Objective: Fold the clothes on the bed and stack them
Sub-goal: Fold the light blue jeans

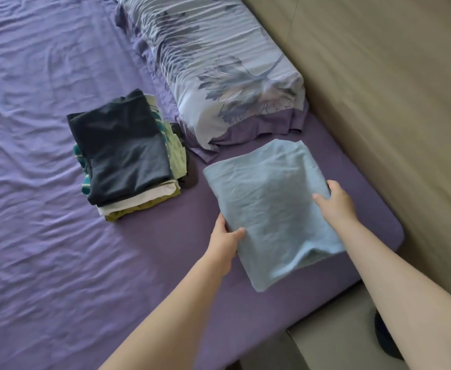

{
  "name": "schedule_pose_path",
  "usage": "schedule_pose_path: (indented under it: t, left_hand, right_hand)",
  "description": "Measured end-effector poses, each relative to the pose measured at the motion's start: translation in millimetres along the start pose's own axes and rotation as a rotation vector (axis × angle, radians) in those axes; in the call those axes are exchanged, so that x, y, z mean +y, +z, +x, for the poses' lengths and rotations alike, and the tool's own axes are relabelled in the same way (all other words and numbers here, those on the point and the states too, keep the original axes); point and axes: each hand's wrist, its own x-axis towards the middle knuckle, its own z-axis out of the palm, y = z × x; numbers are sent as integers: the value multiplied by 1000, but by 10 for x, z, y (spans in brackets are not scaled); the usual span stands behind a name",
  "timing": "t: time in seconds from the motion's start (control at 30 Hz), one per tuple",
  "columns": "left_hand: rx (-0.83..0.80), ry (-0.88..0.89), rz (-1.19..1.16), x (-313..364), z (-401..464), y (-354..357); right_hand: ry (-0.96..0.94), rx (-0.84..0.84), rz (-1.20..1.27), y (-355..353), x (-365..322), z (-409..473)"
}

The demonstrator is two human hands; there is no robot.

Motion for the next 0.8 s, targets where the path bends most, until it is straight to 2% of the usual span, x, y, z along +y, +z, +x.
schedule_pose_path:
  t: [0.1,0.17,0.27,0.33,0.43,0.53,0.67,0.8]
  left_hand:
    - [-49,-40,13,-16,150,59]
    - [-1,-11,149,-53,200,128]
    - [212,153,811,-119,243,216]
    - [171,283,1120,-161,245,291]
    - [12,295,1386,-222,266,414]
    - [-8,236,1442,-339,308,498]
    - [27,236,1522,-572,326,473]
    - [-63,181,1668,-616,375,363]
  right_hand:
    - [30,-2,-75,38,-4,184]
    - [49,18,-180,60,7,236]
    - [-56,41,-437,130,11,157]
    - [-167,-21,-466,220,9,65]
    - [-211,-221,-559,413,57,-56]
    - [-199,-331,-659,561,216,-145]
    - [-257,-332,-758,594,505,-278]
    - [-228,-331,-859,643,519,-314]
